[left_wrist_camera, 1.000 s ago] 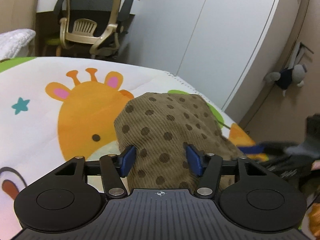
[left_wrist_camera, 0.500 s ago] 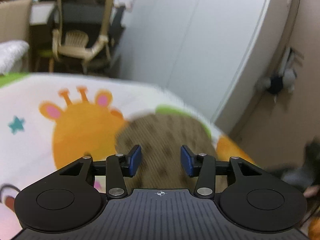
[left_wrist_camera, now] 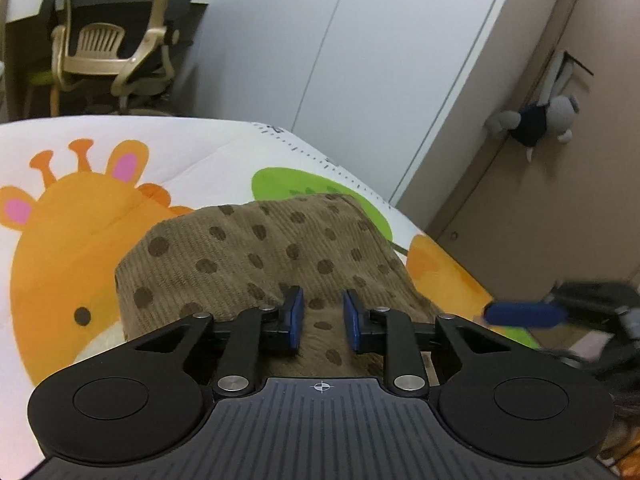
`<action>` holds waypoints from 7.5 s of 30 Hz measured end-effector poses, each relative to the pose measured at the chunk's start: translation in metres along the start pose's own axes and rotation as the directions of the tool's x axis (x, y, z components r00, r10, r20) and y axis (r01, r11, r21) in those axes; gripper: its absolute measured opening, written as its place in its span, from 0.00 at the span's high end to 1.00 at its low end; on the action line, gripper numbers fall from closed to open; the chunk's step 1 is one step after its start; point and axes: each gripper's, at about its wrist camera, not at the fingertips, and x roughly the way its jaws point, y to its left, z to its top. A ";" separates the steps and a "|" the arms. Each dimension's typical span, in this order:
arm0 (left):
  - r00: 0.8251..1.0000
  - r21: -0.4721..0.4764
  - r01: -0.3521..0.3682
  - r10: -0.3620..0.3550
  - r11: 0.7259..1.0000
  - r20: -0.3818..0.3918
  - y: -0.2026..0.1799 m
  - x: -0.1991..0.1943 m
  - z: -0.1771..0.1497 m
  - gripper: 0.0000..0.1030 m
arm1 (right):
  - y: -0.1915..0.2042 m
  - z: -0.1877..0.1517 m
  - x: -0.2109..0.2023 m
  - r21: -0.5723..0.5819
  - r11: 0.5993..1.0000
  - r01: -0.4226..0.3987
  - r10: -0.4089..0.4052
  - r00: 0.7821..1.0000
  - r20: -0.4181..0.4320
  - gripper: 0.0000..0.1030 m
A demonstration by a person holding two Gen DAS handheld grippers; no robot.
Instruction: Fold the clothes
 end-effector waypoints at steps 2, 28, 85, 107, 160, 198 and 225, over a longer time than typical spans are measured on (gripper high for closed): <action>1.000 0.003 -0.001 0.001 1.000 -0.002 0.001 0.000 -0.001 0.75 | 0.018 0.001 0.012 -0.045 0.997 -0.063 0.062 0.998 -0.016 0.49; 0.976 0.034 -0.206 0.203 0.978 0.084 0.005 -0.040 -0.007 0.53 | -0.018 0.042 0.035 -0.049 0.998 0.037 -0.037 0.999 0.003 0.24; 0.996 -0.236 -0.086 0.087 0.968 -0.006 0.035 -0.047 -0.050 0.34 | -0.056 -0.008 0.081 0.204 0.959 0.197 -0.173 0.976 -0.132 0.08; 0.892 -0.364 -0.348 0.425 0.864 0.155 0.187 -0.154 -0.049 0.52 | 0.136 0.083 0.279 -0.091 0.993 -0.076 0.070 0.995 -0.067 0.58; 0.872 -0.302 -0.395 0.458 0.867 0.173 0.251 -0.135 0.007 0.47 | 0.120 0.052 0.257 -0.154 0.988 -0.013 -0.008 0.991 -0.135 0.17; 0.865 -0.315 -0.388 0.461 0.866 0.201 0.203 -0.156 -0.076 0.35 | 0.148 0.072 0.287 -0.295 0.948 0.124 -0.141 0.989 -0.037 0.11; 0.768 -0.386 -0.552 0.631 0.739 0.110 0.113 -0.169 -0.151 0.00 | 0.148 0.024 0.181 -0.258 0.959 0.115 -0.110 0.993 0.035 0.00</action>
